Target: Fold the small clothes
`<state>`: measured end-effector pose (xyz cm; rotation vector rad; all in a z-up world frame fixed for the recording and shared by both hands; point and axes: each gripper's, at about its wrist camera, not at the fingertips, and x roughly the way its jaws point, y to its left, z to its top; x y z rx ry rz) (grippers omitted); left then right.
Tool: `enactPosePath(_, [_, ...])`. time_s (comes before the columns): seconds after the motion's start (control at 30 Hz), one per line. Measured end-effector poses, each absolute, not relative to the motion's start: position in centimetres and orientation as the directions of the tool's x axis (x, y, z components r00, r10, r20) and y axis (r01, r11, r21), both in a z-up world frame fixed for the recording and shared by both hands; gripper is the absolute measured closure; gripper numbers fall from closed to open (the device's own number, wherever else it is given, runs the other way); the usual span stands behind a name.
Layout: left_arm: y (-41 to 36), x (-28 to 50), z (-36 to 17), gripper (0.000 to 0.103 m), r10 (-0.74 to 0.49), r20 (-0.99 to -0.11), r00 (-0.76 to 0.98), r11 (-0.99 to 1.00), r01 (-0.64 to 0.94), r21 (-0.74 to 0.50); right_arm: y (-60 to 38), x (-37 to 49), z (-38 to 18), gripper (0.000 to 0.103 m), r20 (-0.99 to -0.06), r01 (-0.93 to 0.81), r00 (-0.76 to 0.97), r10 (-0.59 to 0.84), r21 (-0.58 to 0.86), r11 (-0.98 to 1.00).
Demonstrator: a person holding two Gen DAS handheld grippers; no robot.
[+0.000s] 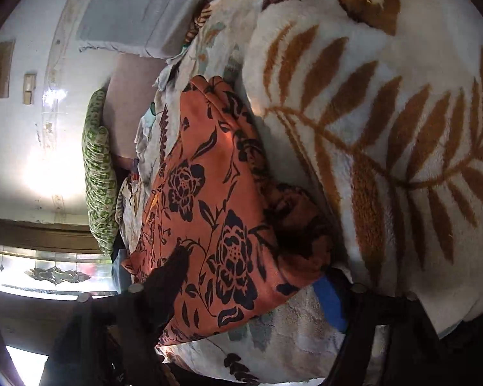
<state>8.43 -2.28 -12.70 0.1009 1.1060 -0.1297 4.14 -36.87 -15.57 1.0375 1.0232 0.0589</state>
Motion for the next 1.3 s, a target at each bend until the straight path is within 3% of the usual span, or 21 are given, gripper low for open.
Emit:
enactPosePath(0.1, [-2.1, 7.6, -10.9, 0.002, -0.122, -0.863, 0.49, 0.987, 0.147, -0.056, -36.8, 4.6, -15.3, 0.07, -0.728, 0.414, 0.525, 0.441, 0.671, 0.615])
enactPosePath(0.2, [-2.2, 7.6, -9.8, 0.002, -0.148, -0.828, 0.541, 0.985, 0.158, -0.073, -36.9, 4.5, -14.3, 0.073, -0.754, 0.402, 0.526, 0.393, 0.628, 0.666])
enactPosePath(0.3, [-2.7, 9.5, -13.3, 0.002, -0.066, -0.901, 0.429, 0.988, 0.154, 0.001, -36.7, 4.5, -14.1, 0.074, -0.788, 0.406, 0.504, 0.353, 0.578, 0.708])
enactPosePath(0.4, [-3.8, 8.7, -13.7, 0.0, -0.017, -0.877, 0.479, 0.973, 0.209, 0.096, -36.3, 4.7, -15.6, 0.073, -0.822, 0.41, 0.414, 0.391, 0.553, 0.725])
enactPosePath(0.43, [-3.9, 8.8, -13.2, 0.0, -0.033, -0.887, 0.46, 0.974, 0.212, 0.074, -36.4, 4.6, -15.1, 0.071, -0.819, 0.409, 0.419, 0.392, 0.556, 0.723])
enactPosePath(0.47, [-3.8, 9.0, -12.5, 0.0, -0.079, -0.886, 0.457, 0.976, 0.217, 0.025, -36.6, 4.5, -14.5, 0.052, -0.818, 0.403, 0.42, 0.393, 0.556, 0.727])
enactPosePath(0.5, [-3.6, 9.0, -11.5, 0.0, -0.124, -0.868, 0.481, 0.977, 0.214, -0.021, -36.8, 4.4, -13.8, 0.024, -0.811, 0.388, 0.431, 0.395, 0.562, 0.731])
enactPosePath(0.6, [-3.3, 9.5, -9.5, 0.0, -0.142, -0.823, 0.551, 0.982, 0.185, -0.045, -38.0, 4.4, -11.3, 0.023, -0.78, 0.354, 0.502, 0.373, 0.58, 0.734])
enactPosePath(0.7, [-3.6, 10.6, -10.2, 0.0, -0.135, -0.846, 0.516, 0.982, 0.182, -0.046, -39.0, 5.8, -8.8, 0.023, -0.777, 0.324, 0.546, 0.313, 0.54, 0.777])
enactPosePath(0.8, [-3.6, 11.2, -11.6, 0.0, -0.112, -0.87, 0.48, 0.985, 0.166, -0.035, -38.7, 9.6, -8.0, 0.023, -0.751, 0.229, 0.548, 0.37, 0.56, 0.797])
enactPosePath(0.87, [-3.4, 11.2, -11.9, 0.0, -0.125, -0.874, 0.469, 0.985, 0.167, -0.051, -38.3, 12.5, -8.9, 0.023, -0.746, 0.175, 0.526, 0.409, 0.566, 0.806])
enactPosePath(1.0, [-3.0, 11.2, -11.7, 0.0, -0.104, -0.871, 0.481, 0.985, 0.169, -0.024, -36.7, 18.4, -12.9, 0.023, -0.821, 0.163, 0.403, 0.404, 0.499, 0.851])
enactPosePath(1.07, [-2.5, 11.3, -11.5, 0.0, -0.107, -0.871, 0.479, 0.988, 0.153, -0.037, -36.6, 19.6, -14.6, 0.027, -0.872, 0.186, 0.375, 0.314, 0.403, 0.896])
enactPosePath(1.1, [-2.2, 11.4, -11.4, 0.0, -0.11, -0.871, 0.479, 0.989, 0.143, -0.046, -36.6, 19.7, -14.8, 0.045, -0.87, 0.187, 0.378, 0.316, 0.406, 0.894])
enactPosePath(1.13, [-2.0, 11.5, -11.3, 0.0, -0.114, -0.869, 0.481, 0.989, 0.136, -0.054, -36.7, 19.6, -14.6, 0.088, -0.862, 0.184, 0.381, 0.333, 0.424, 0.887])
enactPosePath(1.17, [-1.9, 11.7, -11.1, 0.0, -0.122, -0.863, 0.489, 0.989, 0.131, -0.065, -36.9, 19.3, -14.3, 0.088, -0.843, 0.18, 0.383, 0.378, 0.469, 0.865])
enactPosePath(1.23, [-2.0, 12.0, -10.6, 0.0, -0.136, -0.842, 0.522, 0.989, 0.128, -0.08, -36.8, 18.7, -13.3, 0.089, -0.85, 0.165, 0.406, 0.335, 0.429, 0.888])
enactPosePath(1.3, [-2.4, 12.5, -11.2, 0.0, -0.132, -0.85, 0.51, 0.988, 0.132, -0.074, -38.2, 18.7, -15.5, 0.09, -0.866, 0.243, 0.371, 0.336, 0.439, 0.865])
